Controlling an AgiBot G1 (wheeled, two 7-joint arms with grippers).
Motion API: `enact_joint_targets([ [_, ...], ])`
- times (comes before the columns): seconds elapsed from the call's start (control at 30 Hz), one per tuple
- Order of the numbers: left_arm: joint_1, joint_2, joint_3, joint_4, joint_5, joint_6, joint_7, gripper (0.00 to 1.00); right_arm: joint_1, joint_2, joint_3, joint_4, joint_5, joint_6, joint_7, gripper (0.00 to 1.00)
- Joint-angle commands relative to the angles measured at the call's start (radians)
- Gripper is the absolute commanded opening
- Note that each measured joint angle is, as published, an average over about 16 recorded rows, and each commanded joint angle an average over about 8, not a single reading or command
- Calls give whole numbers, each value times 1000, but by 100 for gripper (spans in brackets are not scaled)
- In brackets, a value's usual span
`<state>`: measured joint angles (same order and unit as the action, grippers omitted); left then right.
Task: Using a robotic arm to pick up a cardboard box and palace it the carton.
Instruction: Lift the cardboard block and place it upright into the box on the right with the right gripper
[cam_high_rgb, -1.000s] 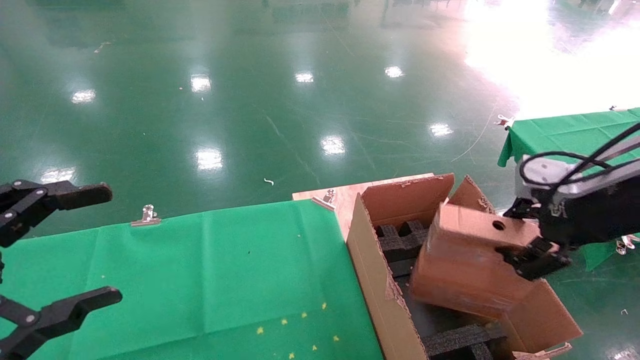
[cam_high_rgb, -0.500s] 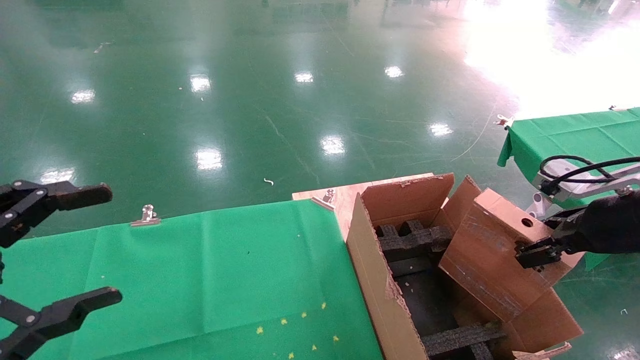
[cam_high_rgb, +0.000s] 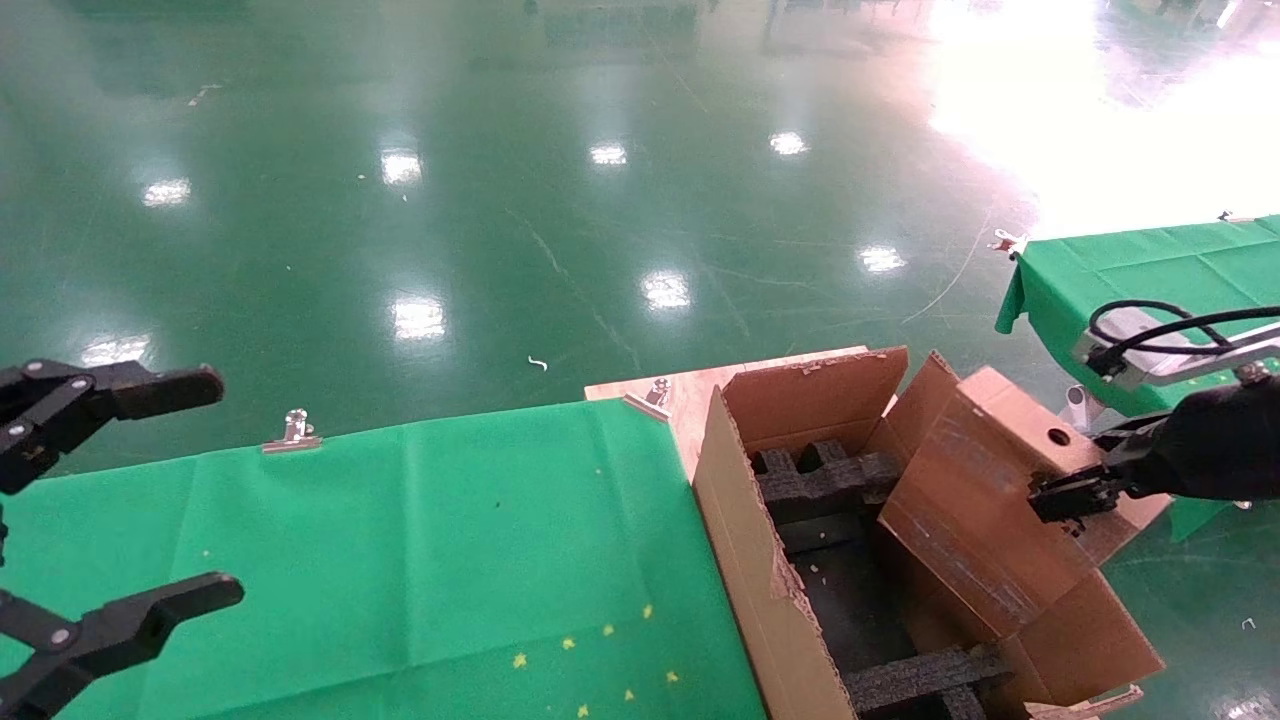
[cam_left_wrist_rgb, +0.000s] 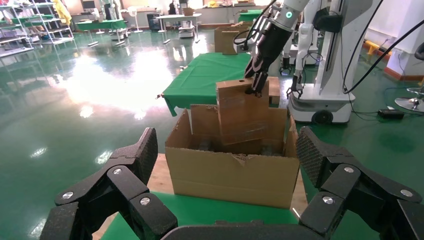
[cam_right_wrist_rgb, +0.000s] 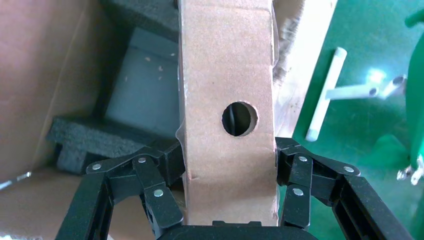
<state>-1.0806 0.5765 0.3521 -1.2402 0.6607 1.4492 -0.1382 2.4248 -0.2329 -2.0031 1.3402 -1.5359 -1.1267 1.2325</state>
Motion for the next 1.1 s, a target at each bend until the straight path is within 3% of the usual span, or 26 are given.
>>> enact_joint_targets([
  [0.03, 0, 0, 0, 0, 0, 0, 0, 100, -7, -4, -3, -9, 0, 10, 14, 0],
  [0.3, 0, 0, 0, 0, 0, 0, 0, 100, -74, -36, -41, 9, -71, 100, 322, 0],
  [0.47, 0, 0, 0, 0, 0, 0, 0, 100, -114, -72, -59, 14, -119, 150, 455, 0],
  [1.1, 0, 0, 0, 0, 0, 0, 0, 100, -224, -180, -107, 17, -264, 243, 671, 0],
])
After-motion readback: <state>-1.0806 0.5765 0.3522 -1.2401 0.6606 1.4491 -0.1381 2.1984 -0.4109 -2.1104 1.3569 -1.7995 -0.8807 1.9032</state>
